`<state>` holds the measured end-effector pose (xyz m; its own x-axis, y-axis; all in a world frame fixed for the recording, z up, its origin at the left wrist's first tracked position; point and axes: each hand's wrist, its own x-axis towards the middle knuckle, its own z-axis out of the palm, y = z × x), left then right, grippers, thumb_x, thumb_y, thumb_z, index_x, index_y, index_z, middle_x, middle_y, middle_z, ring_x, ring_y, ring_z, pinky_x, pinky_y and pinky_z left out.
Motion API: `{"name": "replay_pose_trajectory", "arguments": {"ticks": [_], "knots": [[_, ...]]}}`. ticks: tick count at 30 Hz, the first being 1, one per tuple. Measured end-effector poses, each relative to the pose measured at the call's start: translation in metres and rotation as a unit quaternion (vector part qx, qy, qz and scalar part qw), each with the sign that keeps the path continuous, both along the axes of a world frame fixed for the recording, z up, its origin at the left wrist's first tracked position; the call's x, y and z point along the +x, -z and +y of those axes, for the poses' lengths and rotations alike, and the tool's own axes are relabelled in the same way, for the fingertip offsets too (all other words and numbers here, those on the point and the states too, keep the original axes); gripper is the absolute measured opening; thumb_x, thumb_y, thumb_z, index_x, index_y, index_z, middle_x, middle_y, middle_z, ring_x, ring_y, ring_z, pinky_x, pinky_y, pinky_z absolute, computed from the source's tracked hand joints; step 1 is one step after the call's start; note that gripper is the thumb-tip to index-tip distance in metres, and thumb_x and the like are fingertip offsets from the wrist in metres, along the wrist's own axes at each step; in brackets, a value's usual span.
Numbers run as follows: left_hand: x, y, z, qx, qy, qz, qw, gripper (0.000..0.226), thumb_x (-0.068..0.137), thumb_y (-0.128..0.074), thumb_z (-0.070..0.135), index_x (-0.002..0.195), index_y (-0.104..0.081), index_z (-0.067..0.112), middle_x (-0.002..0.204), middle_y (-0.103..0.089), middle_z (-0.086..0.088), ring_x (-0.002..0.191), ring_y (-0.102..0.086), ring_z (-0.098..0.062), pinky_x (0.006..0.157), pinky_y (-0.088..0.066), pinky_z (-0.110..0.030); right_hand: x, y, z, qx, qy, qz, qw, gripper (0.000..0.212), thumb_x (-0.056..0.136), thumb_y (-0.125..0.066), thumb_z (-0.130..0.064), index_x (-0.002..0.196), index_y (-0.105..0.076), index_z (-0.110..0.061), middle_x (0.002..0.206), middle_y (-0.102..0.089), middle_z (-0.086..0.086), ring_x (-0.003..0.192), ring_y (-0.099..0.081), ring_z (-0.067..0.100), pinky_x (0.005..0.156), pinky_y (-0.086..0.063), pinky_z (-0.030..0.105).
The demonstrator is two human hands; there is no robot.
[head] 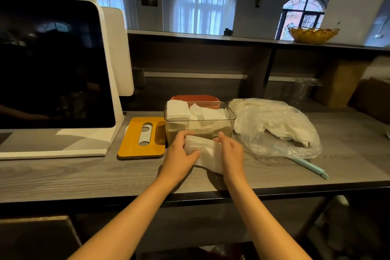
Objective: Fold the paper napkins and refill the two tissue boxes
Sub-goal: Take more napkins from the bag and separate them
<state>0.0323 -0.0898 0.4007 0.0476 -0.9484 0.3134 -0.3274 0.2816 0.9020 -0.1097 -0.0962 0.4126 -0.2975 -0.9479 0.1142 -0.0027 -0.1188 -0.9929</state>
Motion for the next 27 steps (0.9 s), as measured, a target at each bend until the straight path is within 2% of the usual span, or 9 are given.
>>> {"name": "replay_pose_trajectory", "arguments": {"ticks": [2,4,8,12,14,17,21,25,27], "knots": [[-0.001,0.001,-0.001,0.020,-0.027,0.002,0.999,0.041,0.093,-0.067,0.020,0.129,-0.049,0.029,0.122,-0.055,0.004,0.109,-0.056,-0.014,0.074,-0.056,-0.021,0.001,0.001,0.000,-0.006,-0.023,0.035,0.999,0.023,0.098,-0.059,-0.031,0.082,-0.071,-0.019,0.085,-0.068,0.000,0.081,-0.063,0.017,0.070,-0.049,0.031],[-0.005,-0.001,-0.002,0.031,-0.039,0.067,0.996,0.028,0.097,-0.060,0.031,0.125,-0.054,0.028,0.120,-0.058,0.001,0.106,-0.058,-0.017,0.074,-0.055,-0.028,0.002,0.002,-0.003,-0.016,-0.040,0.051,0.998,0.014,0.097,-0.059,-0.029,0.095,-0.070,-0.021,0.095,-0.067,-0.003,0.090,-0.062,0.016,0.073,-0.048,0.026],[-0.018,-0.007,0.002,0.026,-0.007,0.163,0.986,0.021,0.101,-0.051,0.035,0.117,-0.062,0.025,0.109,-0.064,0.001,0.099,-0.062,-0.018,0.074,-0.053,-0.028,0.006,0.005,-0.007,-0.019,-0.043,0.083,0.995,0.012,0.098,-0.058,-0.026,0.109,-0.063,-0.023,0.100,-0.061,-0.013,0.094,-0.059,0.009,0.071,-0.045,0.021],[-0.025,-0.007,0.004,0.002,-0.052,0.129,0.990,0.017,0.103,-0.052,0.025,0.116,-0.063,0.023,0.109,-0.063,0.007,0.099,-0.059,-0.006,0.069,-0.046,-0.011,0.004,0.005,-0.005,-0.005,0.019,0.068,0.997,0.017,0.098,-0.058,-0.028,0.112,-0.063,-0.020,0.106,-0.063,-0.006,0.094,-0.059,0.009,0.070,-0.046,0.021],[-0.022,-0.008,-0.001,0.011,-0.092,0.143,0.985,0.014,0.102,-0.054,0.024,0.112,-0.063,0.023,0.105,-0.063,0.006,0.096,-0.058,-0.005,0.068,-0.043,-0.014,0.006,0.005,-0.003,-0.016,-0.001,0.114,0.993,0.021,0.099,-0.056,-0.028,0.117,-0.062,-0.019,0.108,-0.061,-0.007,0.098,-0.058,0.009,0.071,-0.043,0.015],[-0.019,-0.007,-0.005,-0.009,-0.105,0.041,0.994,0.009,0.099,-0.058,0.020,0.104,-0.066,0.020,0.098,-0.063,0.008,0.091,-0.056,-0.003,0.069,-0.041,-0.013,0.004,0.005,-0.002,-0.031,-0.006,0.143,0.989,0.024,0.100,-0.054,-0.030,0.110,-0.069,-0.013,0.100,-0.068,-0.005,0.092,-0.060,0.009,0.066,-0.040,0.009],[-0.014,-0.005,-0.009,0.024,-0.085,0.005,0.996,0.021,0.102,-0.052,0.023,0.102,-0.071,0.014,0.097,-0.067,0.003,0.088,-0.058,-0.006,0.062,-0.039,-0.012,-0.002,0.003,0.001,-0.036,-0.034,0.150,0.987,0.037,0.102,-0.052,-0.036,0.090,-0.074,-0.009,0.085,-0.071,0.008,0.083,-0.065,0.023,0.069,-0.045,0.031],[-0.011,-0.005,-0.012,0.014,-0.106,-0.088,0.990,0.033,0.104,-0.050,0.030,0.087,-0.075,0.014,0.077,-0.066,0.005,0.072,-0.059,-0.008,0.055,-0.037,-0.021,-0.012,-0.004,0.014,-0.024,-0.127,0.190,0.973,0.031,0.101,-0.052,-0.038,0.122,-0.065,-0.019,0.114,-0.064,-0.009,0.102,-0.058,0.004,0.071,-0.042,0.007],[-0.009,-0.009,-0.011,0.020,-0.135,-0.083,0.987,0.038,0.104,-0.051,0.033,0.080,-0.074,0.015,0.069,-0.063,0.009,0.066,-0.059,-0.008,0.053,-0.037,-0.022,-0.020,-0.003,0.019,-0.010,-0.192,0.239,0.952,0.046,0.096,-0.062,-0.037,0.139,-0.049,-0.028,0.127,-0.051,-0.016,0.108,-0.053,-0.001,0.075,-0.046,0.006]]}}
